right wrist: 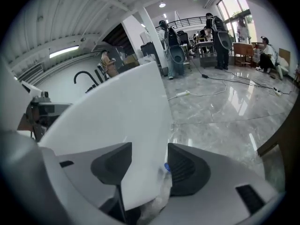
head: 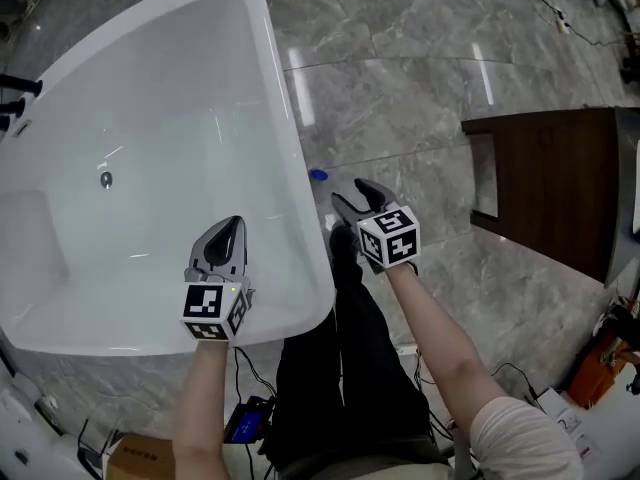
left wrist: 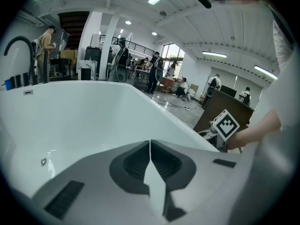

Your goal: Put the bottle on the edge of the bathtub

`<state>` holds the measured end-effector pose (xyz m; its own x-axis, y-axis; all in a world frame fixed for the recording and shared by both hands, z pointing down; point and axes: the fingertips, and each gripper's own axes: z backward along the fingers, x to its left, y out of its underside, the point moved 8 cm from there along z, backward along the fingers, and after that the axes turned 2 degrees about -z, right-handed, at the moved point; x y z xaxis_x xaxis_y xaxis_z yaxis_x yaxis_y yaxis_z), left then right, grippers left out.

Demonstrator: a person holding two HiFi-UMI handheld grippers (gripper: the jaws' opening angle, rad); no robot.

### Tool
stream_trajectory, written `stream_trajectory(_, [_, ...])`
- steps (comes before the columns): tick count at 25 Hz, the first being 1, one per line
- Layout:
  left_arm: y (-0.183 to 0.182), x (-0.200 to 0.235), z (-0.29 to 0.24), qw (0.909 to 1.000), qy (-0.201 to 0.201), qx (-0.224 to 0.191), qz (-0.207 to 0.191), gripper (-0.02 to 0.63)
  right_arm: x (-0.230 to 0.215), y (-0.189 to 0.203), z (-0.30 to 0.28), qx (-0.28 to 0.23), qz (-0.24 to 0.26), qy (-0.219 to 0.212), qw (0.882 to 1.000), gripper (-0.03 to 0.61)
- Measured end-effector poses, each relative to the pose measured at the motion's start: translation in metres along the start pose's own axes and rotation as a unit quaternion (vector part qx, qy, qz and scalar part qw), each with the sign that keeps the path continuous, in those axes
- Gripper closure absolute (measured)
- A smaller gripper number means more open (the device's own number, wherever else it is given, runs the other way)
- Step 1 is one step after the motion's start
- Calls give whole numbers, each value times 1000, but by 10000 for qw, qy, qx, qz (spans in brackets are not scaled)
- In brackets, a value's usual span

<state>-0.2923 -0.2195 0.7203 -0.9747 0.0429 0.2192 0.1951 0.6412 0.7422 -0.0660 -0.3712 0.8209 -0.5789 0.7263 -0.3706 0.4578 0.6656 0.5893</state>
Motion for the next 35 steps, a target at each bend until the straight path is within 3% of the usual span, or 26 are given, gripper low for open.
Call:
stream_trajectory(5, [-3,3,27,9993,237,270,-72,551,51,-44,44,-29,35,-196,9998,350])
stream_trajectory(10, [-12,10,62,9977,514,248,368,552,105,-81,86,-18,166,-560,9983,357])
stream_trajectory(15, [-27,14,92,9912,899,-100,970,552,153,-97,115,270,520,-757,9954,527])
stream_trajectory(20, [-53,9,132,9865,1275,-356,960,552,221,-105,129,673,1035,-1121,9860,546])
stream_trajectory(23, [-65,8,154,9867,1387,-378,753,552,256,-113,134,794,1275,-1204,9813,546])
stream_trajectory(29, [-79,11,201,9895,1256,-408,593,552,312,-131,143,820,2027,-1213,9682,551])
stream_trajectory(35, [-104,8,230,9904,1125,-584,546,552,341,-149,156,836,2133,-1409,9631,551])
